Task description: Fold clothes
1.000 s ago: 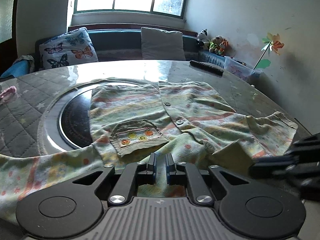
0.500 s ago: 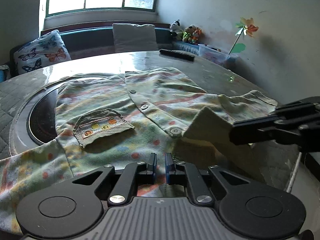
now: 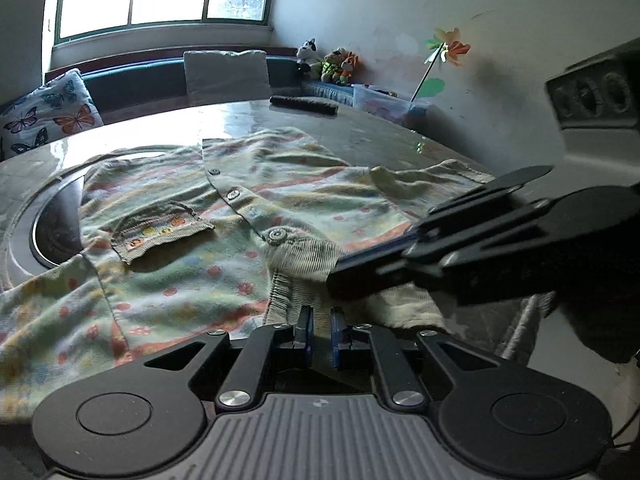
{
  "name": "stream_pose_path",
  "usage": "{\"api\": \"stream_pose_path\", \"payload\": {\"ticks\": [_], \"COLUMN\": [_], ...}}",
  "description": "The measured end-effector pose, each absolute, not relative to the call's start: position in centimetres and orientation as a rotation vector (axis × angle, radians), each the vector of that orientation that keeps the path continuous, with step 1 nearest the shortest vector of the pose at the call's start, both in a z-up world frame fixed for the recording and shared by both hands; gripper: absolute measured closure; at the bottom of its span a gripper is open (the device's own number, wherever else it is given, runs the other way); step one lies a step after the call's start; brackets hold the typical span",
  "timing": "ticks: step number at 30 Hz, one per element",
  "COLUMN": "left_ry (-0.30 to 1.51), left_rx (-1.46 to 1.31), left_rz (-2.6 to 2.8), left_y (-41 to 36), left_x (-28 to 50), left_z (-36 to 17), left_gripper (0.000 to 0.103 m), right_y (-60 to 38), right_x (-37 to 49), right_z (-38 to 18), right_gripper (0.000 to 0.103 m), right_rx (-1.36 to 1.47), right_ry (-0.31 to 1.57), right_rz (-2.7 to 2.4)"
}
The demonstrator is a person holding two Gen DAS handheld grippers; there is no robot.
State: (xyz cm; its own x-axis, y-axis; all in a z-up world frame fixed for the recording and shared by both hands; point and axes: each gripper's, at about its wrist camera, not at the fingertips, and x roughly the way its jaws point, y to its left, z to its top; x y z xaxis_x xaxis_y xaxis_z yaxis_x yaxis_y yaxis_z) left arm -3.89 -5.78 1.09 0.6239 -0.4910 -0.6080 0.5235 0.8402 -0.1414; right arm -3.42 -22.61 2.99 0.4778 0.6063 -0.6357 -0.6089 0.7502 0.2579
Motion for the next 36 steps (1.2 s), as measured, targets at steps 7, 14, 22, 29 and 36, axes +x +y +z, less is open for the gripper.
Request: {"api": "stream_pose_path", "payload": {"ticks": [7, 14, 22, 29, 36], "left_ry": [0.621, 0.599, 0.651, 0.713, 0.699], "left_rx": [0.065, 0.009, -0.010, 0.019, 0.034], "left_rz": [-0.572, -0.545, -0.561, -0.549, -0.548], "left_y": [-3.8, -3.4, -5.8, -6.1, -6.7], "left_x": [-5.7, -4.4, -1.0, -0.2, -0.2], "left_z": [3.3, 4.4, 2.7, 0.7, 1.6], "left_gripper": [0.093, 0.093, 0.093, 0.093, 0.090], "right_y": [-23.1, -21.7, -21.6, -23.3, -26.4], "right_x": [-3.2, -2.7, -4.3, -4.6, -4.7], "right_z": [4.4, 1.2, 1.3, 1.7, 2.9], "right_gripper": [0.091, 0.090, 0.088, 0.085, 0.071], "right_rx": [-0.023, -0.179, -0.244, -0.175, -0.113], "right_ry": [0.699, 0.750, 0.711, 0.710, 0.672], "right_rz": [0.709, 0.663, 0.661, 0.654, 0.561]}}
